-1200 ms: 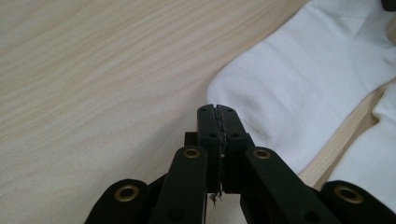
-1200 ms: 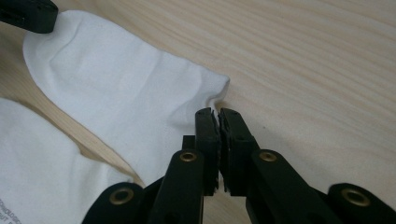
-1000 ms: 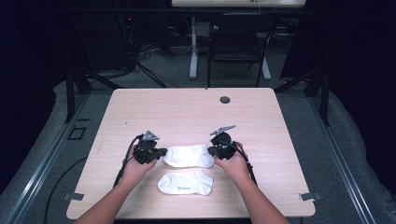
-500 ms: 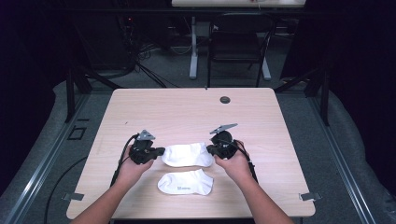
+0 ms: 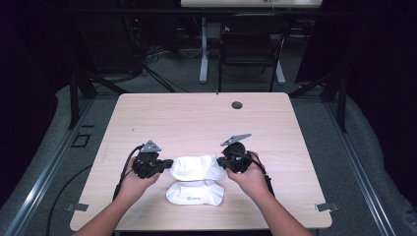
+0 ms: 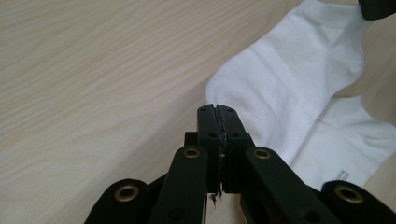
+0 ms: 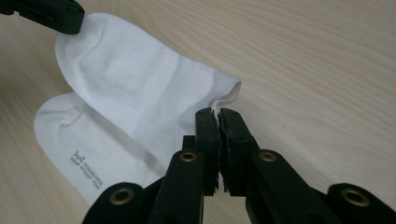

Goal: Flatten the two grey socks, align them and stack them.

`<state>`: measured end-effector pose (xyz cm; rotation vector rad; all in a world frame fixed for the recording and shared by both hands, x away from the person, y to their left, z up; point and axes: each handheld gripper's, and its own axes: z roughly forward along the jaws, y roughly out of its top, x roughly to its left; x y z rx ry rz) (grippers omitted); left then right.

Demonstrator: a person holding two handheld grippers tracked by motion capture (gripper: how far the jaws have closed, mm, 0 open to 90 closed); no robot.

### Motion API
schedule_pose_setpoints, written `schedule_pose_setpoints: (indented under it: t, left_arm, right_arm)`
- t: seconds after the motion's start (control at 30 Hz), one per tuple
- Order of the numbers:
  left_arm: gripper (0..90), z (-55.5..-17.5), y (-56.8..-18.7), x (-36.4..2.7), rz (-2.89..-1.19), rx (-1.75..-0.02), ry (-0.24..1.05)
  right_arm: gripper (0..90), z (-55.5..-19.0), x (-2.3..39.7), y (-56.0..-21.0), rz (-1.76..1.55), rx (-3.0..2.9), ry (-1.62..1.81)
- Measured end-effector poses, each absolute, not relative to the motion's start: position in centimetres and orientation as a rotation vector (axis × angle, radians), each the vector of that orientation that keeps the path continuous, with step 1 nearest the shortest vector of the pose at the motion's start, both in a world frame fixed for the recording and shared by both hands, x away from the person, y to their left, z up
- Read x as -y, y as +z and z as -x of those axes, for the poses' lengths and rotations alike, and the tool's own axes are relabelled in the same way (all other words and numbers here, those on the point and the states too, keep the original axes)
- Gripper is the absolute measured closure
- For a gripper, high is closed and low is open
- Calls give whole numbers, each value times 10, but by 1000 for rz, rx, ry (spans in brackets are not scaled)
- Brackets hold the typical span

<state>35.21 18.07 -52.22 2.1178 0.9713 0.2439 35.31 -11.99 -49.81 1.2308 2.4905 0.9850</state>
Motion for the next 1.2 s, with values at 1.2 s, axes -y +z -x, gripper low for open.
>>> schedule_pose_setpoints:
  t: [1.2]
  left_arm:
    - [898, -301, -537, -192, -2109, -956, 145]
  right_arm:
    - [870, -299, 124, -511, -1154, -2600, 1034]
